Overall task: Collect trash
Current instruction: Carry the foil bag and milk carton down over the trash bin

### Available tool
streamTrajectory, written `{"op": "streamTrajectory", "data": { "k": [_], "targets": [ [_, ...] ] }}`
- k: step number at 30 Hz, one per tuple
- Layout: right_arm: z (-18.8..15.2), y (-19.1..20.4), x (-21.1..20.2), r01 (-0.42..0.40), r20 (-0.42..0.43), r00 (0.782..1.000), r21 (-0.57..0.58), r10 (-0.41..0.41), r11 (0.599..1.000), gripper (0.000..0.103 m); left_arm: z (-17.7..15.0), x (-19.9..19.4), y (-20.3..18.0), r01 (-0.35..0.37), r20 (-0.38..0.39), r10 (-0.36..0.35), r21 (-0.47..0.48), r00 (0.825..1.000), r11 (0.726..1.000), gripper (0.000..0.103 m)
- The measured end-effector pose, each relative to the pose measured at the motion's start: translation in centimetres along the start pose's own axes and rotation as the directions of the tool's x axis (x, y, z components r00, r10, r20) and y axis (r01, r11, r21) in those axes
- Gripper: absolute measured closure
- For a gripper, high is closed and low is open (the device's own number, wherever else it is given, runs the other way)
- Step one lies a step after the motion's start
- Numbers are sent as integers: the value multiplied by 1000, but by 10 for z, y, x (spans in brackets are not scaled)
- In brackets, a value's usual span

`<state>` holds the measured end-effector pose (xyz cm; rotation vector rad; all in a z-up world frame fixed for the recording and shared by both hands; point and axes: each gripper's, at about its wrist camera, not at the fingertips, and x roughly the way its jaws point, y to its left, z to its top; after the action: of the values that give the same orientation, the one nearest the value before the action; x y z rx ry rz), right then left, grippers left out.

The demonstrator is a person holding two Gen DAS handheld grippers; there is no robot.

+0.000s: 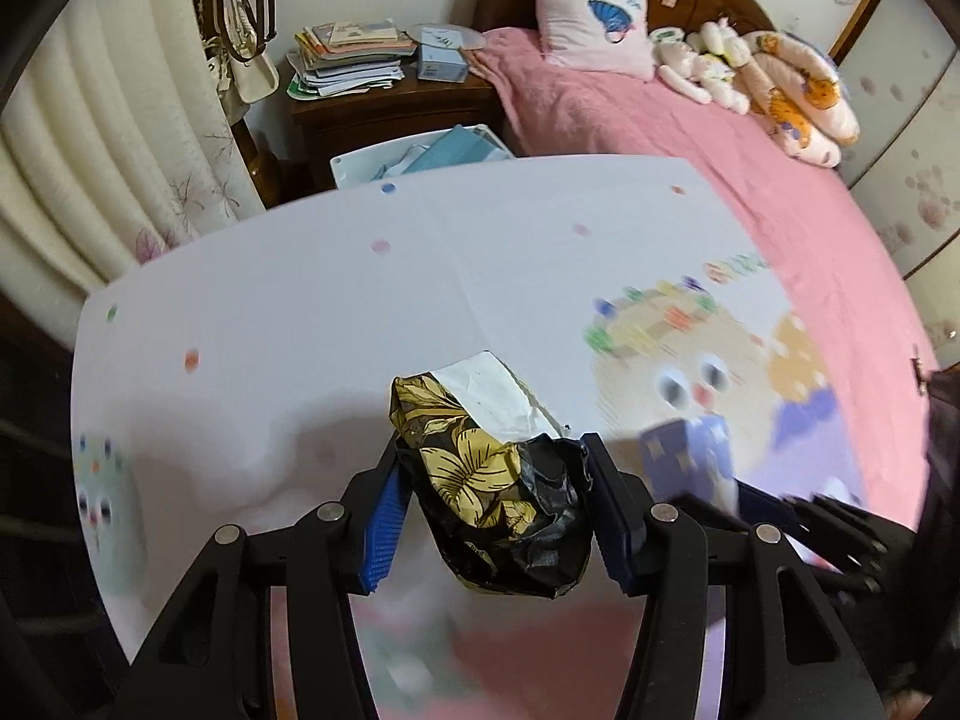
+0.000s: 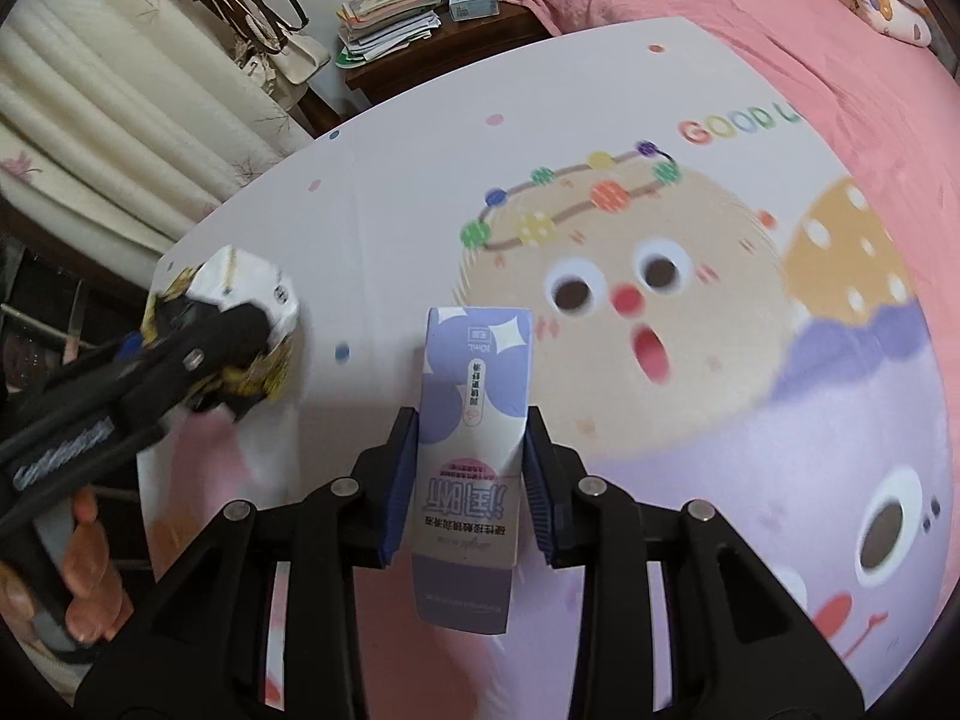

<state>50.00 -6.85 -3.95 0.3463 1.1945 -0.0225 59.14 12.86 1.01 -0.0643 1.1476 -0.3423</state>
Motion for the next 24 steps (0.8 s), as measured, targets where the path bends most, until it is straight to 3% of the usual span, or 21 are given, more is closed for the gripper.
{"op": "streamTrajectory", "data": {
  "k": [10,24],
  "targets": [
    [-84,-41,-93,-50,48,997,-58,53,997,73,-128,-101,-83,-29,68,26,40,997,999,49],
    [-248,-123,-231,-97,96,988,-247,124,964,73,-336,-197,-236,-47,140,43,27,989,999,49]
  ]
}}
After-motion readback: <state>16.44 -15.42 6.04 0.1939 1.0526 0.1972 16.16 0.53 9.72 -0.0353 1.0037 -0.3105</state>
